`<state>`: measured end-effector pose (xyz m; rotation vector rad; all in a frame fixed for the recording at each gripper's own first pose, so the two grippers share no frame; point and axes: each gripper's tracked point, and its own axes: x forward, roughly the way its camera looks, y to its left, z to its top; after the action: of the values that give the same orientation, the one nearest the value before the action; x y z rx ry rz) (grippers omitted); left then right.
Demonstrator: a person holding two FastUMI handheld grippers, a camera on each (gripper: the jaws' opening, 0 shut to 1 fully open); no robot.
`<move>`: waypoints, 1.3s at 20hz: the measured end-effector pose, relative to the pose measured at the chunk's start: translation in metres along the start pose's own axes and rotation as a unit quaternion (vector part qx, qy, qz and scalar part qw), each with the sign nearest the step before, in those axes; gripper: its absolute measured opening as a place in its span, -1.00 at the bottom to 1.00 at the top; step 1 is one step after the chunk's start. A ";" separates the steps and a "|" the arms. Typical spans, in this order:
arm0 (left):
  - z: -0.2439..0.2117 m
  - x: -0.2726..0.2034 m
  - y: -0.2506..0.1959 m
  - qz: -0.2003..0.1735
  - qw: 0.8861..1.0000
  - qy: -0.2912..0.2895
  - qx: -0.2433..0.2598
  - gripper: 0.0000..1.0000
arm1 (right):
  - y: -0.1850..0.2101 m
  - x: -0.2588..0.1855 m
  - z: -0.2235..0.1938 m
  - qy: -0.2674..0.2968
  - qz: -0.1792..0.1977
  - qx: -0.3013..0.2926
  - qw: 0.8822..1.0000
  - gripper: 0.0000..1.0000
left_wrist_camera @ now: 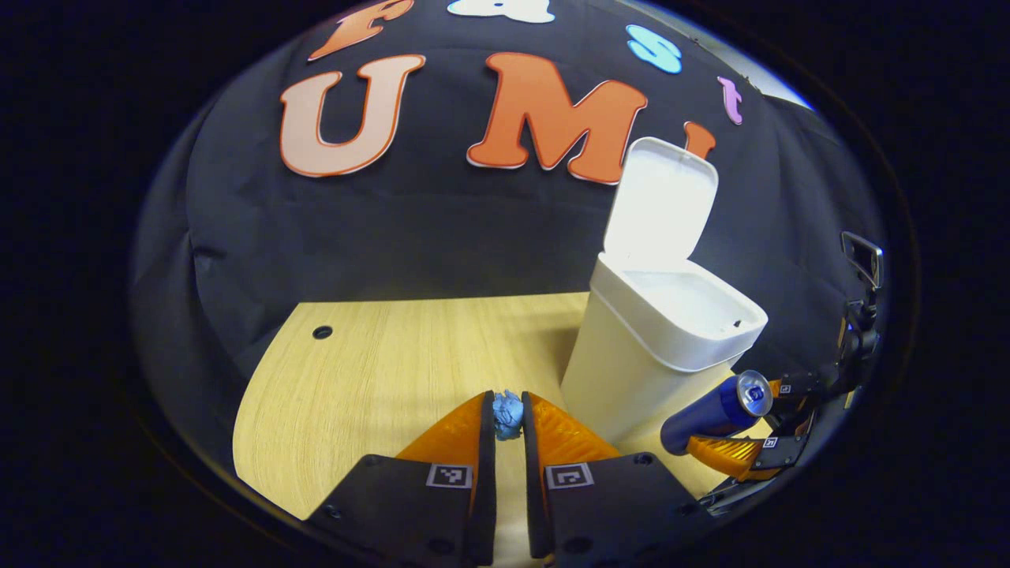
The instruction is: Press the lid of the desktop garbage bin to open it, pick up the crumpled paper on the desktop and throw it into the bin, then pick up the pop can on the desktop and drop it into the bin, and finally close the garbage bin lid.
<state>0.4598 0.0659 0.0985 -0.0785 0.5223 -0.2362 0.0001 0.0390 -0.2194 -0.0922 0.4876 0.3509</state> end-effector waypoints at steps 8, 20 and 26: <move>0.051 0.002 -0.064 -0.037 0.997 -0.062 0.003 -0.60 | -0.037 -0.032 -0.004 -0.020 -0.016 0.002 1.000 0.59; 0.064 0.028 -0.148 -0.095 0.992 -0.076 0.041 -0.60 | -0.080 -0.060 0.000 -0.045 -0.052 0.016 0.998 0.58; 0.058 0.044 -0.167 -0.113 0.988 -0.069 0.072 -0.56 | -0.093 -0.071 0.008 -0.058 -0.079 0.025 0.995 0.59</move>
<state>0.4923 -0.1063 0.1493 -0.0124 0.3562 -0.4868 -0.0226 -0.0689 -0.1786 -0.0604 0.3714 0.1884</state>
